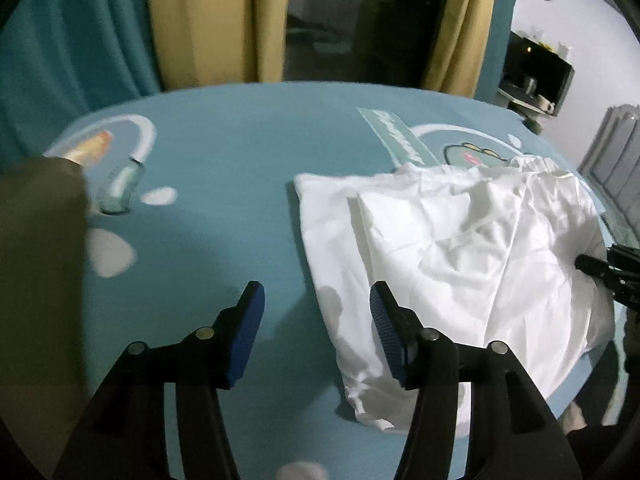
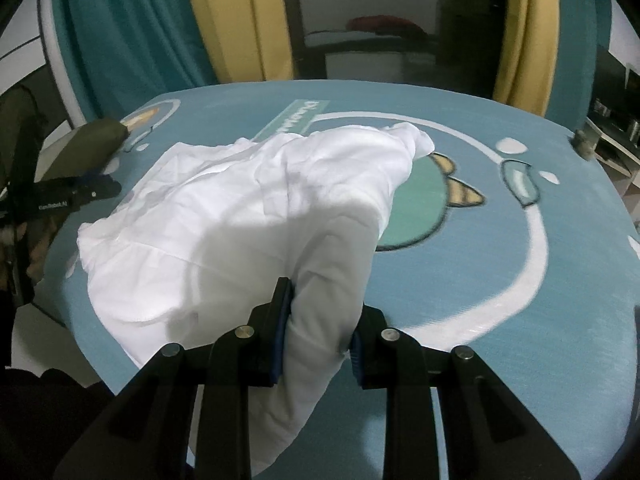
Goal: Fold large clothes
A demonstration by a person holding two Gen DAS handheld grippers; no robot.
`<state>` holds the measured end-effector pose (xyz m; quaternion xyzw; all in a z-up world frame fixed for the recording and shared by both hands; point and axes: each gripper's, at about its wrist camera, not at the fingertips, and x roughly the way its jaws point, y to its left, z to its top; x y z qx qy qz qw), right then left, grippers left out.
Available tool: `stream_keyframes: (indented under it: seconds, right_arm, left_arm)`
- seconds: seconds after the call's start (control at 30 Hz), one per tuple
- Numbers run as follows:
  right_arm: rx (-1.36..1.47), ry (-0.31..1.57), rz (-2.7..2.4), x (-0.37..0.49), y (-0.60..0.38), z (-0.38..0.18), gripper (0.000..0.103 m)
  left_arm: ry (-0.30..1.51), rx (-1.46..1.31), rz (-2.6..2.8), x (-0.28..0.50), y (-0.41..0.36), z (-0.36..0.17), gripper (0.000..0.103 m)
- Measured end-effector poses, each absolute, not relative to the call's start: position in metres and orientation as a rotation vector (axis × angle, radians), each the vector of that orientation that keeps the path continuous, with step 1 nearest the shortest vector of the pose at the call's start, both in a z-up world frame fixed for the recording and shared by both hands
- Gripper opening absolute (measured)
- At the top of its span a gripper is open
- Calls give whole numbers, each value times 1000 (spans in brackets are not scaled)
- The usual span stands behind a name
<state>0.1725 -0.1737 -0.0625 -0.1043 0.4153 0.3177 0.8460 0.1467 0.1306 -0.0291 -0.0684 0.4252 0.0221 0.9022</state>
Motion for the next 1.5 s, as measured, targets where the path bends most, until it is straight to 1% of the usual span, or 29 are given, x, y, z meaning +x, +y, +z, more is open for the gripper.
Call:
stream_keyframes:
  seconds: [0.07,0.13,0.17,0.2,0.23,0.33,0.37,0.4,0.5,0.63,0.83,1.0,1.13,1.37,1.5]
  right_arm:
    - [-199,878,664,175,-183,-63,25]
    - [-164,886,679,178,-189,-66,29]
    - [-146,888,685,179,-192,-66,32]
    - [-128,890,691,181,-194,-67,37]
    - [-106,894,695,182,-196,-67,39]
    - [-49,896,688,187,-204,-66,52]
    - [-28,891,676,189,-208,-65,61]
    - [-6,887,668,191,-213,-64,66]
    - [60,877,664,198,-225,-64,67]
    - [113,875,658,202,-230,-68,67]
    - [46,898,654,199,-206,-82,67]
    - [-30,871,661,192,-185,-87,68]
    - [21,907,666,197,-193,-80,68]
    - [132,831,671,200,-228,-52,68]
    - [106,843,589,211,-232,-56,68]
  left_arm:
    - [878,-219,-9,153,130,-36,60]
    - [893,-330,-82,160,132,-46,66]
    - [906,-361,-93,163,132,-51,67]
    - [878,-356,-83,163,131,-50,69]
    - [894,-355,-81,166,129,-52,70]
    - [905,-372,-78,168,125,-52,73]
    - [906,-389,-84,168,126,-52,73]
    - [904,-417,-101,168,125,-52,75]
    - [904,-484,-177,168,116,-53,79]
    - [931,-462,-280,177,83,-54,80]
    - [953,-416,-384,195,37,-56,82]
    - [969,-410,-384,203,27,-53,82]
    - [944,-421,-382,198,29,-43,82]
    - [921,-468,-414,194,35,-38,83]
    - [946,-470,-434,206,20,-42,85]
